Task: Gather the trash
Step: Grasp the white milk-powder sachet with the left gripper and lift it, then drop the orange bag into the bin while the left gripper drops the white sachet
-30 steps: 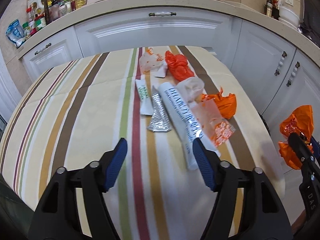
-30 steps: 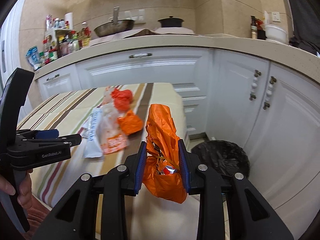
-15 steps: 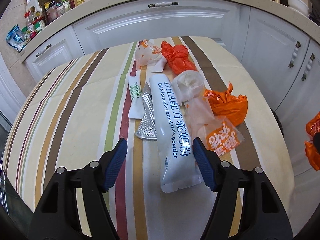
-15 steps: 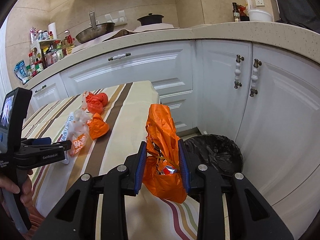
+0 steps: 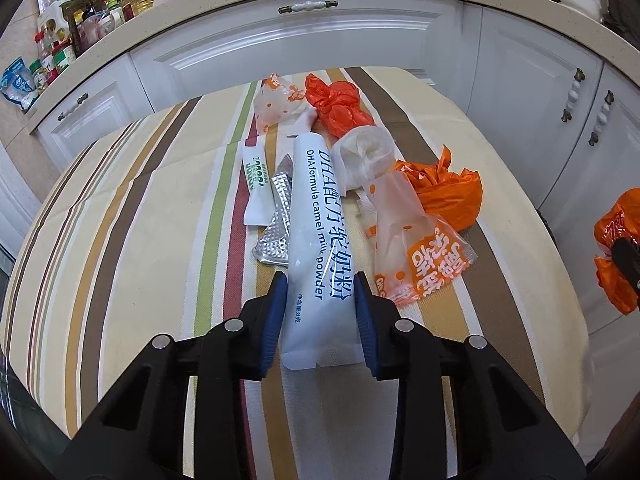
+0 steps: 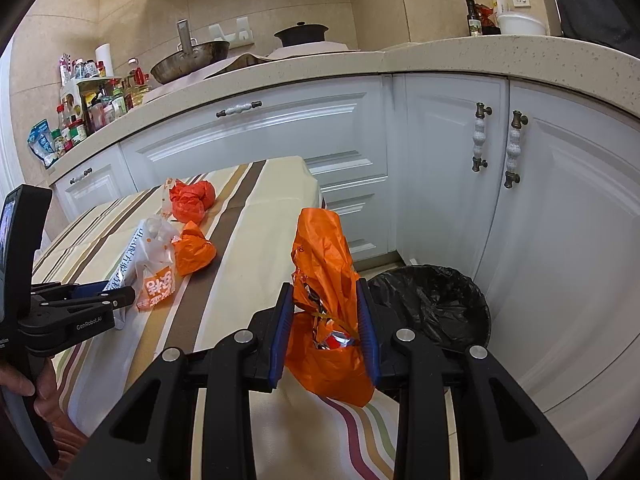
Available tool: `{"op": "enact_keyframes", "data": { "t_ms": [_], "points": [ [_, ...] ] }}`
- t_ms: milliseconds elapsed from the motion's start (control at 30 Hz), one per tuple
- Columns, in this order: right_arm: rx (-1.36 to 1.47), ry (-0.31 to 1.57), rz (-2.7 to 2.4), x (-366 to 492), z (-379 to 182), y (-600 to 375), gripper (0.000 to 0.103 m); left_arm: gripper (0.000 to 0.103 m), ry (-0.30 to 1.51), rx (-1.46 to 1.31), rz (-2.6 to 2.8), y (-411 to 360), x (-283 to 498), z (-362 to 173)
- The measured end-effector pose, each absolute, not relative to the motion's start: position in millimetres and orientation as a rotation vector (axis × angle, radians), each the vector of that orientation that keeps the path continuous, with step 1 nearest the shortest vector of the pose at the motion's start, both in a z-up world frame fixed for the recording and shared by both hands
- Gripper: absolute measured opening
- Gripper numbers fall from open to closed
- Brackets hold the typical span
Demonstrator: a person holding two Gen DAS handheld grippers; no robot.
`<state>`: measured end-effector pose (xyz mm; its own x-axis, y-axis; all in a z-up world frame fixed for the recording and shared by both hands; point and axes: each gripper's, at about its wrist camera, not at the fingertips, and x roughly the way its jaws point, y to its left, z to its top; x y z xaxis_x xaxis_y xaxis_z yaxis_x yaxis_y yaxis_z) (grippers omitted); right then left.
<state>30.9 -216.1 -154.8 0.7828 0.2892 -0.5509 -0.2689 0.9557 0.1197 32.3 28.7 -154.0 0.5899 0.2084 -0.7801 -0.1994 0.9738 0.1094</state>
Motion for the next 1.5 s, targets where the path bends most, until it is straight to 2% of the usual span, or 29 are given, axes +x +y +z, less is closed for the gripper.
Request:
{"op": "enact_keyframes", "data": {
  "t_ms": [400,700,1000,1500],
  "points": [
    [0.037,0.567,0.275,26,-145,-222,0.032,0.031,0.853,0.054,0.207,21,9,-129],
    [0.035,0.532,0.219,29,-132,-241,0.032,0.031,0.743,0.103,0.134,-2,1,-98],
    [0.031,0.506,0.12,52,-125,-276,0.032,0.031,0.707,0.134,-0.022,-59,39,-91],
    [0.036,0.517,0.035,115,-145,-321,0.031,0.031,0.785,0.159,-0.168,-163,132,-129]
  ]
}}
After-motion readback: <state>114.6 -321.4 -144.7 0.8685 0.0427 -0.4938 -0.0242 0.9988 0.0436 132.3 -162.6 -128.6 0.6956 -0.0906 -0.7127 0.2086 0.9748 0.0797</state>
